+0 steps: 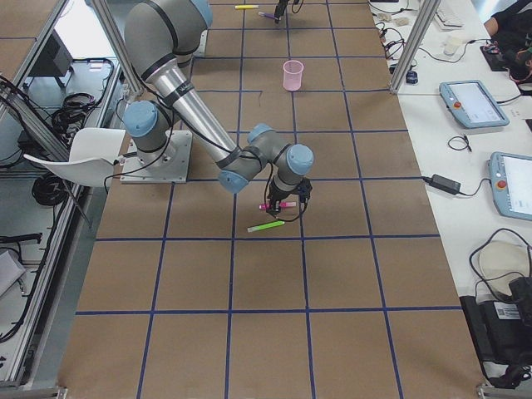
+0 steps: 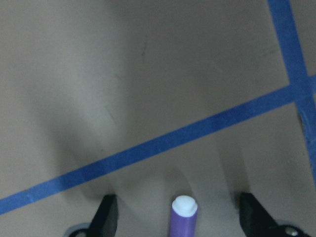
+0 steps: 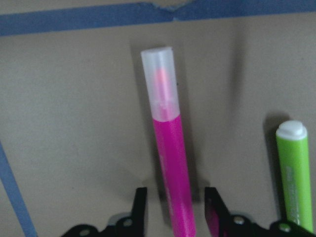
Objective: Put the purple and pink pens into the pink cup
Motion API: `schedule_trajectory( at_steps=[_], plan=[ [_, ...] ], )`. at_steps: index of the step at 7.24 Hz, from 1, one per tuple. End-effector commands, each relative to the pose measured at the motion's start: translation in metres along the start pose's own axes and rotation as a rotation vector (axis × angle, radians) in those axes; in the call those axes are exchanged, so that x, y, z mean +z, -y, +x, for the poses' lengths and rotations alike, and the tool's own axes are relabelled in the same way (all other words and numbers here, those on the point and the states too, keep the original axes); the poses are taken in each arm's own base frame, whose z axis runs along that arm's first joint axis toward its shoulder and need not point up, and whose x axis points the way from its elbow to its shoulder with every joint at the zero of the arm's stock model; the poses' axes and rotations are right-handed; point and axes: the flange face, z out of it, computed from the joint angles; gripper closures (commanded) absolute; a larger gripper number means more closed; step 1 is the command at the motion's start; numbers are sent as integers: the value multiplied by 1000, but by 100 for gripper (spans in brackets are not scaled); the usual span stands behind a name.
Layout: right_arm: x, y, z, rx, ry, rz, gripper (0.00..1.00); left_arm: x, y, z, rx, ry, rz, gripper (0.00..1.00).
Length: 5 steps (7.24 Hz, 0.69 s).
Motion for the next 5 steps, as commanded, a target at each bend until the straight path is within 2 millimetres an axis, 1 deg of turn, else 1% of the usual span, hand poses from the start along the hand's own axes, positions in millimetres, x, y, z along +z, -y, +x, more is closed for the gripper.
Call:
schedule_trajectory(
  at_steps=[1, 2, 3, 4, 5],
  plan=[
    [0, 0, 0, 41, -2, -2, 100, -1, 0, 0, 0, 2, 2, 45],
    [-5, -1, 1, 37, -6, 5, 100, -2, 0, -1, -1, 8, 6, 63],
    [-17, -1, 6, 47, -43, -6, 100, -2, 1, 0, 0, 9, 8, 75],
    [-51, 2, 5, 91, -62, 18, 100, -2, 1, -1, 0, 11, 10, 82],
    [-89, 22, -28, 147, 10, 12, 100, -4, 1, -1, -5, 15, 13, 89]
  ],
)
